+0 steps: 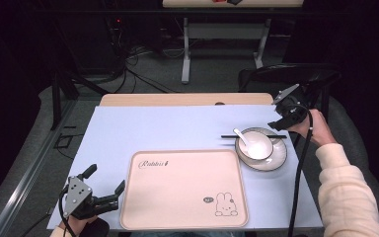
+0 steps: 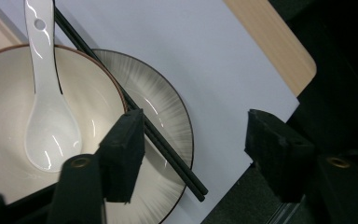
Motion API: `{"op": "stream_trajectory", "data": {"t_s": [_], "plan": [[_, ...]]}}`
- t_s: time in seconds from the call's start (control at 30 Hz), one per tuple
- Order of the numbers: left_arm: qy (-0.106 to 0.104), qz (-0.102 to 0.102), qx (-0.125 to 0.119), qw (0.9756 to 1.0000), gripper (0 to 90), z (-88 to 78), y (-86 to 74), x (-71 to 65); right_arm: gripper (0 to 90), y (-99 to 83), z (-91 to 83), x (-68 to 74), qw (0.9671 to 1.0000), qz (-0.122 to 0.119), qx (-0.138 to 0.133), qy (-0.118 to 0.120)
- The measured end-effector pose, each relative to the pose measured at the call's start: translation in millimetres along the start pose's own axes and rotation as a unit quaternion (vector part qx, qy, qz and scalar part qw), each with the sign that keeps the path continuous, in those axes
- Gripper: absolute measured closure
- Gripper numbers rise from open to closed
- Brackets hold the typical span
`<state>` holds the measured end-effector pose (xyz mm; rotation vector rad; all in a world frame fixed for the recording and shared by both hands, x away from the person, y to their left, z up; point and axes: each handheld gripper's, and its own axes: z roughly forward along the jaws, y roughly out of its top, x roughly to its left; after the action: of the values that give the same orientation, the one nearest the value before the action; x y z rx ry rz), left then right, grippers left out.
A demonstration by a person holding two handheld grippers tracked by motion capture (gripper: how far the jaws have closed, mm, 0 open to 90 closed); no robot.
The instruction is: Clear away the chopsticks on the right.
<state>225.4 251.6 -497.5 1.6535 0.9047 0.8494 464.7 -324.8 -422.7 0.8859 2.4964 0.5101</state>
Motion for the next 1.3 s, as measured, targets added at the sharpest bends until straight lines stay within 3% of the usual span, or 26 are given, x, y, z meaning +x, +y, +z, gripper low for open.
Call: {"op": "stream_trajectory", "data": {"t_s": [0.27,0.37,0.4,0.43,0.47,0.5,0.73,0.77,1.07,1.3], "plan": [[0.000,0.002,0.000,1.0000,1.4,0.3,0.0,-1.0,62.6,-10.8,27.9,-3.4,0.9977,-0.020,0.055,0.035],[0.001,0.003,0.000,1.0000,1.5,0.3,0.1,-1.1,67.8,-11.5,35.7,-2.3,0.9967,-0.028,0.054,0.054],[0.001,0.003,0.000,1.0000,1.6,0.3,0.1,-1.3,69.3,-11.9,37.1,0.1,0.9964,-0.012,0.059,0.059],[0.001,0.004,-0.001,1.0000,1.8,0.3,0.1,-1.3,70.4,-11.3,40.9,-2.1,0.9958,-0.037,0.056,0.062],[0.001,0.004,0.000,1.0000,1.9,0.2,0.1,-1.4,71.3,-11.7,43.5,-0.2,0.9952,-0.030,0.064,0.067],[0.001,0.005,0.000,1.0000,2.0,0.0,0.1,-1.4,72.5,-11.5,46.4,-1.0,0.9945,-0.042,0.067,0.069],[0.001,0.005,-0.001,1.0000,1.9,-0.3,-0.1,-1.4,75.4,-16.7,63.2,7.0,0.9898,-0.064,0.092,0.088],[0.001,0.005,-0.002,1.0000,1.9,-0.4,-0.1,-1.4,75.5,-17.4,63.9,7.7,0.9893,-0.058,0.097,0.092],[0.002,0.005,-0.002,1.0000,2.2,-0.3,-0.1,-1.7,77.4,-18.9,67.4,6.1,0.9878,-0.071,0.100,0.096],[0.002,0.007,-0.003,1.0000,2.3,-0.4,-0.2,-2.0,76.8,-19.2,69.1,6.2,0.9890,-0.070,0.094,0.090]]}}
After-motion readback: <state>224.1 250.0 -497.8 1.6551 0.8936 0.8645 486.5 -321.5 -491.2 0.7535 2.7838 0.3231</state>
